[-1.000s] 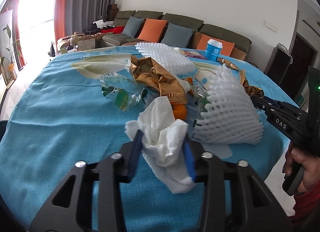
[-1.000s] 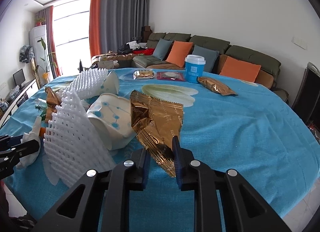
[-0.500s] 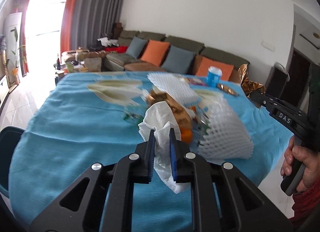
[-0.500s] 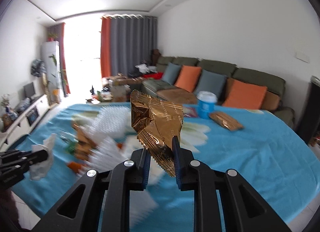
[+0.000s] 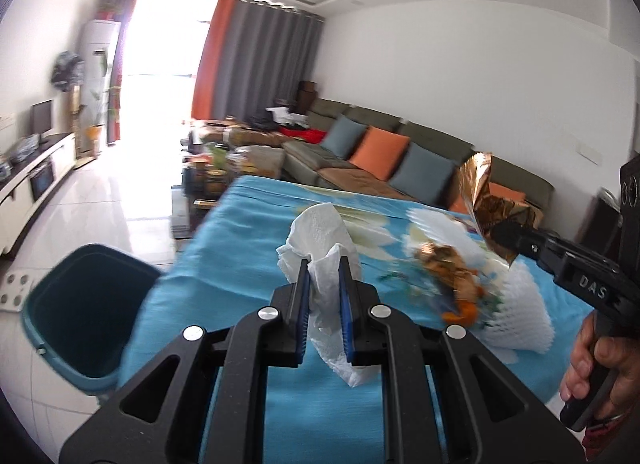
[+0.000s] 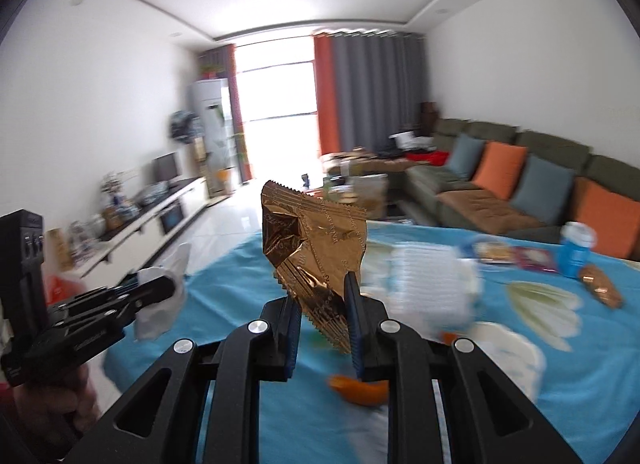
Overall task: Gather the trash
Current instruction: 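Carry the tissue and gold wrapper in both tools over the teal bin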
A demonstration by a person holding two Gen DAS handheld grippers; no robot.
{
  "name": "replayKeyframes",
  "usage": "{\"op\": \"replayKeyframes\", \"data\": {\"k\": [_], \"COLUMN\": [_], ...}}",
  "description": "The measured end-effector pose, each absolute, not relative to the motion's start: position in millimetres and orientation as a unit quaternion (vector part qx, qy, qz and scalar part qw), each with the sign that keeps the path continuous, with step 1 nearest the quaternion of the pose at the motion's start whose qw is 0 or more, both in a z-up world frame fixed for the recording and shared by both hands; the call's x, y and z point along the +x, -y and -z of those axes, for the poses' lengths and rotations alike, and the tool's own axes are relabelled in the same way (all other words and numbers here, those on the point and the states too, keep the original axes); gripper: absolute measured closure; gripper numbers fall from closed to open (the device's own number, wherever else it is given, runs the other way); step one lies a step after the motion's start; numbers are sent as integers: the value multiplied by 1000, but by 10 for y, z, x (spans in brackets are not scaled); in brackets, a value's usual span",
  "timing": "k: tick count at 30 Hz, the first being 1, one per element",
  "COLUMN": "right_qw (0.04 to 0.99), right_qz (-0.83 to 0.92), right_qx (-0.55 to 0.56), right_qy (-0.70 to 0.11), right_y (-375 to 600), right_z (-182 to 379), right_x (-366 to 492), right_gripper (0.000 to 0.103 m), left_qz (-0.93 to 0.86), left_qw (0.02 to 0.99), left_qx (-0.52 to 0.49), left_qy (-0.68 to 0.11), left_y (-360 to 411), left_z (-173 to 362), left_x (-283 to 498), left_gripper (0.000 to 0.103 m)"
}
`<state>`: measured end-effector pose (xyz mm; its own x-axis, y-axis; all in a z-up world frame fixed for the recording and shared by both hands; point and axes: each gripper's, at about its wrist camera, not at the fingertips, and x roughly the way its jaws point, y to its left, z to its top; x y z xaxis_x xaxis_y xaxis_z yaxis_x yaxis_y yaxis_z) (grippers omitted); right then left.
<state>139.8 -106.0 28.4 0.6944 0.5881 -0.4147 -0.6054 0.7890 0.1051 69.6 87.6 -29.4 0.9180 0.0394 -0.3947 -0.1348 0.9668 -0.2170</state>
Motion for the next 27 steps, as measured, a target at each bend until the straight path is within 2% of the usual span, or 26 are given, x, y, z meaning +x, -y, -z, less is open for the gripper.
{"op": "replayKeyframes", "data": {"k": [17, 27], "right_qw": [836, 779], "right_qz": [-490, -538], "right_qx": [-58, -63], "right_qy": [-240, -317], "right_y": [-387, -1362], "right_z": [-358, -92], "right_x": [1399, 1537], "right_gripper": [84, 84], "left_qz": [-235, -261], "left_qw": [946, 934], "left_qx": [-139, -150], "left_qy": [-177, -192], "left_y": [-2342, -2706], "left_z": [237, 313], "left_x": [-84, -328], "left_gripper": [90, 90]}}
